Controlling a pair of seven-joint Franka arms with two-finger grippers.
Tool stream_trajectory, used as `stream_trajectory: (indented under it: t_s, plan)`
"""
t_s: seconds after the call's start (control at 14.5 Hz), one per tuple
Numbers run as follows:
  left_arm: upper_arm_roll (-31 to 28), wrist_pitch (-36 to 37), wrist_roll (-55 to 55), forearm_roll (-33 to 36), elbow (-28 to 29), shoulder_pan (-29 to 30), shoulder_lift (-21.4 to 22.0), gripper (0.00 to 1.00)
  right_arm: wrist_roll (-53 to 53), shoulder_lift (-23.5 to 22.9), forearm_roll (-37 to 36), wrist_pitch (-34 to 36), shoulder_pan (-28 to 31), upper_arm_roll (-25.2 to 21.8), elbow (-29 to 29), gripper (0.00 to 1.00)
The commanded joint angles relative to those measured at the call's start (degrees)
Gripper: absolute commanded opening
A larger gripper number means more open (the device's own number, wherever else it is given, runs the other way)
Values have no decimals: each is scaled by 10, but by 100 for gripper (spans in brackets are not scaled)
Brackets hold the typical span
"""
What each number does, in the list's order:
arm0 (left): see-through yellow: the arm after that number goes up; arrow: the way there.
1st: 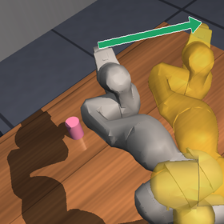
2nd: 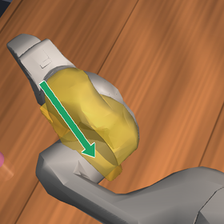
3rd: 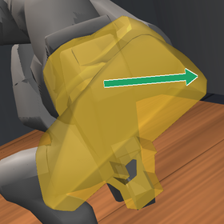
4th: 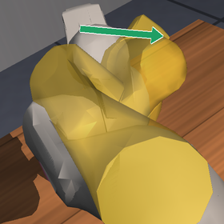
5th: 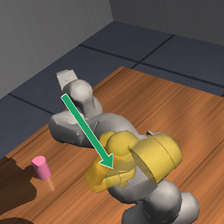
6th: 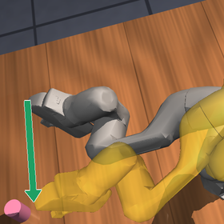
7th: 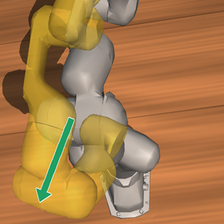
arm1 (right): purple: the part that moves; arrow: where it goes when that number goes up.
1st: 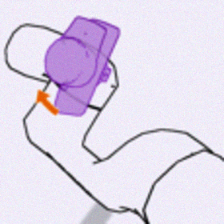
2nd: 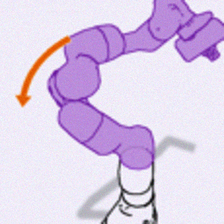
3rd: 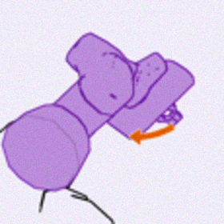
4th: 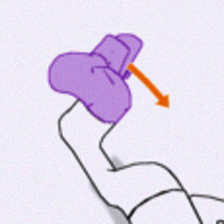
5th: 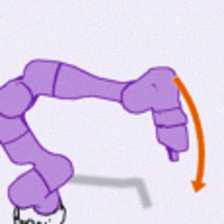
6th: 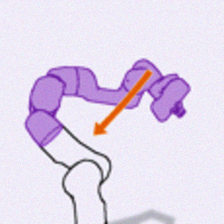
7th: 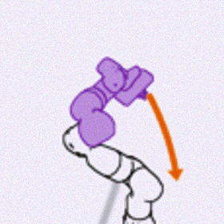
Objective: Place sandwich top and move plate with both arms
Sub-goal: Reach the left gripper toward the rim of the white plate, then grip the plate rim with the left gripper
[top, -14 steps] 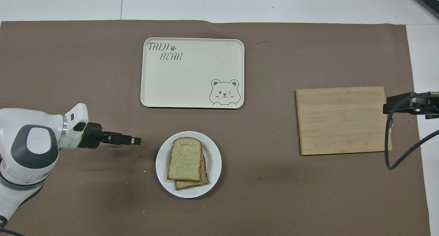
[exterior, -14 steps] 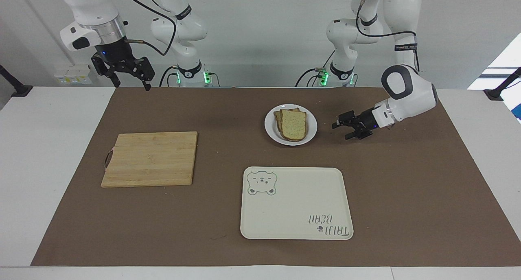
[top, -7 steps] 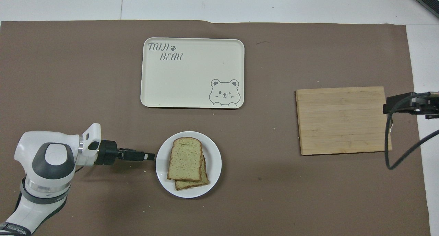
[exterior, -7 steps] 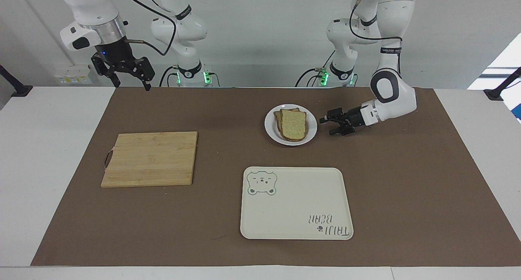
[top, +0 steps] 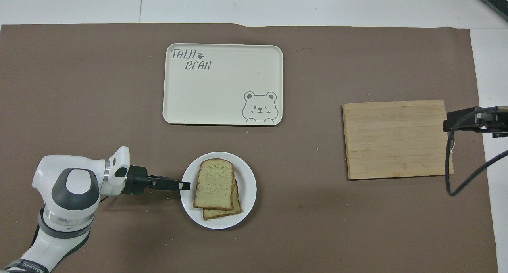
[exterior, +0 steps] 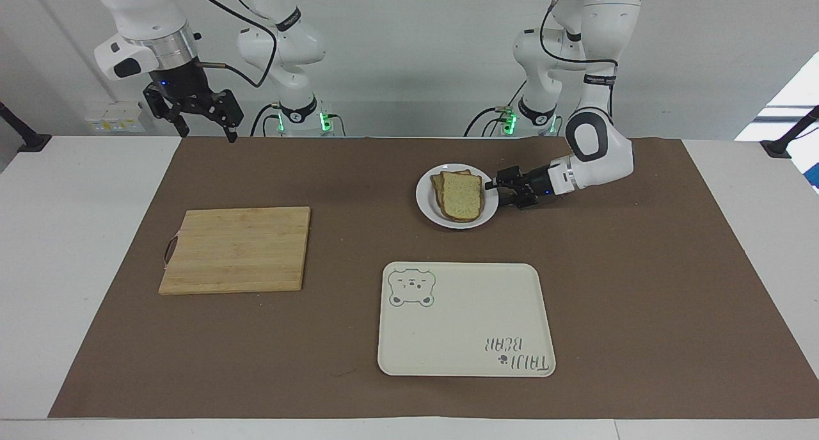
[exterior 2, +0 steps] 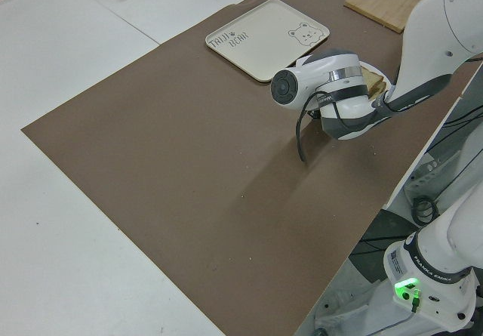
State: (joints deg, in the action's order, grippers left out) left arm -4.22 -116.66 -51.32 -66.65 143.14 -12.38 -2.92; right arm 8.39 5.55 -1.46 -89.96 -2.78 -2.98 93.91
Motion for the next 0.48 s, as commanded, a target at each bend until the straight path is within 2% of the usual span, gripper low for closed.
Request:
stream_trajectory:
  t_s: [0.0,0.14,0.21,0.28,0.35,0.41]
  plan:
    - [-5,-17,-20,-16,15,-10,2,46,-14,9,10,-7,4,0,11,100]
    - [-5,-18,-19,-16,15,-11,1,27,-14,9,10,-7,4,0,11,100]
    - [-5,-18,-19,-16,15,-11,1,24,-15,9,10,-7,4,0,11,100]
    - [-5,-18,-19,-16,15,-11,1,9,-14,9,10,-7,4,0,11,100]
    - [-5,-19,-19,-16,15,-11,1,1,-14,9,10,-7,4,0,11,100]
    - [-5,-20,-19,-16,15,-11,1,0,-14,9,10,-7,4,0,11,100]
